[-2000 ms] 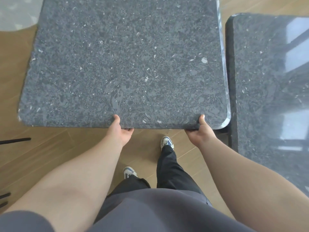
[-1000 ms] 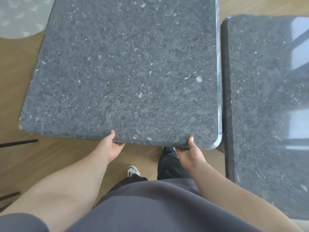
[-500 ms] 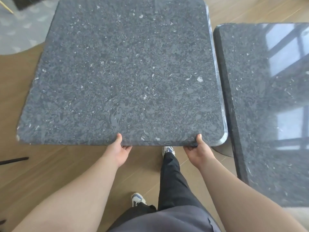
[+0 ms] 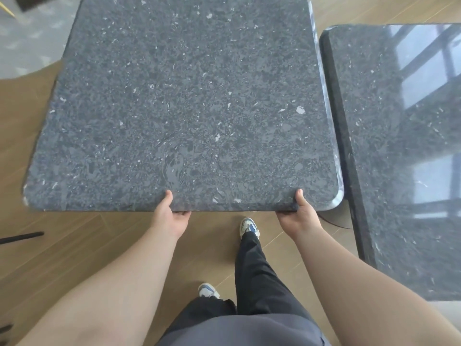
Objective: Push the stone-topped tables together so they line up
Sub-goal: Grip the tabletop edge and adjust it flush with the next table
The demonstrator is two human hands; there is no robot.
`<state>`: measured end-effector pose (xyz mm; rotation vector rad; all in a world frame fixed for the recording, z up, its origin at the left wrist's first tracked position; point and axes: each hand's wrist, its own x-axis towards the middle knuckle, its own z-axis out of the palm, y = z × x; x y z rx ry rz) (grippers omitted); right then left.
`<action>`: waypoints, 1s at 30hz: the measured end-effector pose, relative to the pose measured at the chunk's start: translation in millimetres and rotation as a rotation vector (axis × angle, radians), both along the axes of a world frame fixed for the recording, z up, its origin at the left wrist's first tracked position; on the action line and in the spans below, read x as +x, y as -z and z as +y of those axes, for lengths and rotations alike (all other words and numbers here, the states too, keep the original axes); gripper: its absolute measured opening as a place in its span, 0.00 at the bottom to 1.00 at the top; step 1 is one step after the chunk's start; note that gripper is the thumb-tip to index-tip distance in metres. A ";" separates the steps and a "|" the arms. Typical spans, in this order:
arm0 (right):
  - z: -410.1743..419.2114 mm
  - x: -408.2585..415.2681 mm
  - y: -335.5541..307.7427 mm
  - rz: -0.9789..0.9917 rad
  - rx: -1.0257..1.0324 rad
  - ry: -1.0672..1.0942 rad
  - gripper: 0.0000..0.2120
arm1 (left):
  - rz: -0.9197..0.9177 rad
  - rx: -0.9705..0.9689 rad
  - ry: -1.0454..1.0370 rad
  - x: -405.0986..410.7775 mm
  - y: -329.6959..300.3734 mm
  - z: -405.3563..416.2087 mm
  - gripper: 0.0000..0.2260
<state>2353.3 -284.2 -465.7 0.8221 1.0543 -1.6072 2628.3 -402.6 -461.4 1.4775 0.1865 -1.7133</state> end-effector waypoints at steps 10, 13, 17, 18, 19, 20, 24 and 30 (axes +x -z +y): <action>4.6 2.8 -8.5 0.040 0.033 -0.086 0.19 | 0.004 -0.013 0.133 11.6 4.6 -2.5 0.20; 7.2 1.8 -10.4 0.033 0.016 -0.103 0.17 | 0.010 -0.037 0.152 10.3 0.6 -1.5 0.17; 14.0 1.0 -10.1 0.014 -0.031 -0.116 0.15 | -0.023 -0.068 0.152 10.0 2.7 3.4 0.14; 17.3 1.7 -8.4 0.004 -0.044 -0.124 0.15 | -0.033 -0.075 0.152 11.2 3.2 6.0 0.12; 21.7 2.2 -7.3 -0.004 -0.056 -0.138 0.16 | -0.038 -0.074 0.150 11.9 3.0 8.9 0.11; 27.3 2.4 -6.6 -0.011 -0.064 -0.148 0.17 | -0.044 -0.064 0.147 12.4 2.4 13.4 0.10; 56.7 4.2 -10.2 -0.020 -0.032 -0.179 0.17 | -0.063 -0.020 0.151 17.2 -0.4 41.1 0.11; 103.0 10.7 -19.4 0.032 0.004 -0.191 0.16 | -0.052 0.043 0.133 21.8 -10.7 94.3 0.13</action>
